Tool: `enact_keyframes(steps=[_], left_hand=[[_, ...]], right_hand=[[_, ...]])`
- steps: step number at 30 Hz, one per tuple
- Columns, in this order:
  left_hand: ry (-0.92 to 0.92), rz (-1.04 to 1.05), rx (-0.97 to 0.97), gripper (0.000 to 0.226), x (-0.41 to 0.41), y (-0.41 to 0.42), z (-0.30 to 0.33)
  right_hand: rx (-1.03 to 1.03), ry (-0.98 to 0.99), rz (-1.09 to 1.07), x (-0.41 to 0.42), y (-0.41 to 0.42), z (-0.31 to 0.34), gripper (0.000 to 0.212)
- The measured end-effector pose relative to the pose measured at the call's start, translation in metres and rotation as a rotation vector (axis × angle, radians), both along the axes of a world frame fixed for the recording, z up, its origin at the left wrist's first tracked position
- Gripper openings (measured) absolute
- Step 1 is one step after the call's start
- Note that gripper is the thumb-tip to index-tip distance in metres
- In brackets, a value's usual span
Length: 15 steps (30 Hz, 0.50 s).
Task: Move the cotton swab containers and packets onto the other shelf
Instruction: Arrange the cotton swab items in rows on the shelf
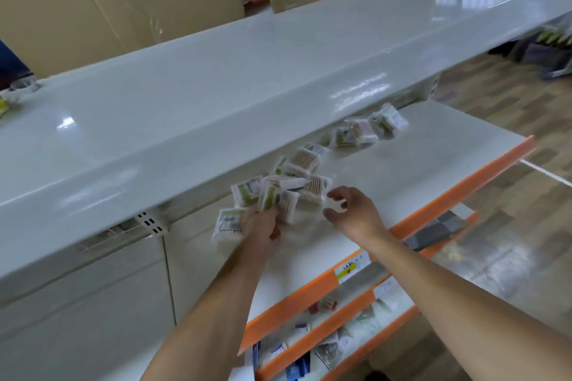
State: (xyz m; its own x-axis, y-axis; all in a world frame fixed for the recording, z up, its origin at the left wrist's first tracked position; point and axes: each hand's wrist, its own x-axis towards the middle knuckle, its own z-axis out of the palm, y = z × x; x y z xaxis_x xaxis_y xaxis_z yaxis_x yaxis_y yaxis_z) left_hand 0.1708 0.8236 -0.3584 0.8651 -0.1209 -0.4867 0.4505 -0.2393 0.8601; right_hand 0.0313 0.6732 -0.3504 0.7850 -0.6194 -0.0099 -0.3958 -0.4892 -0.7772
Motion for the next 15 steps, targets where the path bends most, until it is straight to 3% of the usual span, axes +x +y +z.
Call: enact_keyframes(steps=[6,9,12,15], left_hand=[[-0.048,0.096,-0.122,0.029,-0.027,0.02,-0.001],[-0.064,0.106,-0.312,0.021,-0.045,0.023,0.006],[-0.108,0.099,-0.383,0.03,-0.053,0.018,0.009],[-0.139,0.065,-0.402,0.027,-0.062,0.013,0.014]], right_hand=[[-0.088,-0.057,0.111,0.018,-0.017,-0.021,0.05],[-0.2,-0.114,0.153,0.016,-0.018,-0.034,0.058],[-0.26,-0.048,0.223,0.023,-0.022,-0.03,0.073],[-0.246,0.032,0.201,0.031,-0.024,-0.022,0.073]])
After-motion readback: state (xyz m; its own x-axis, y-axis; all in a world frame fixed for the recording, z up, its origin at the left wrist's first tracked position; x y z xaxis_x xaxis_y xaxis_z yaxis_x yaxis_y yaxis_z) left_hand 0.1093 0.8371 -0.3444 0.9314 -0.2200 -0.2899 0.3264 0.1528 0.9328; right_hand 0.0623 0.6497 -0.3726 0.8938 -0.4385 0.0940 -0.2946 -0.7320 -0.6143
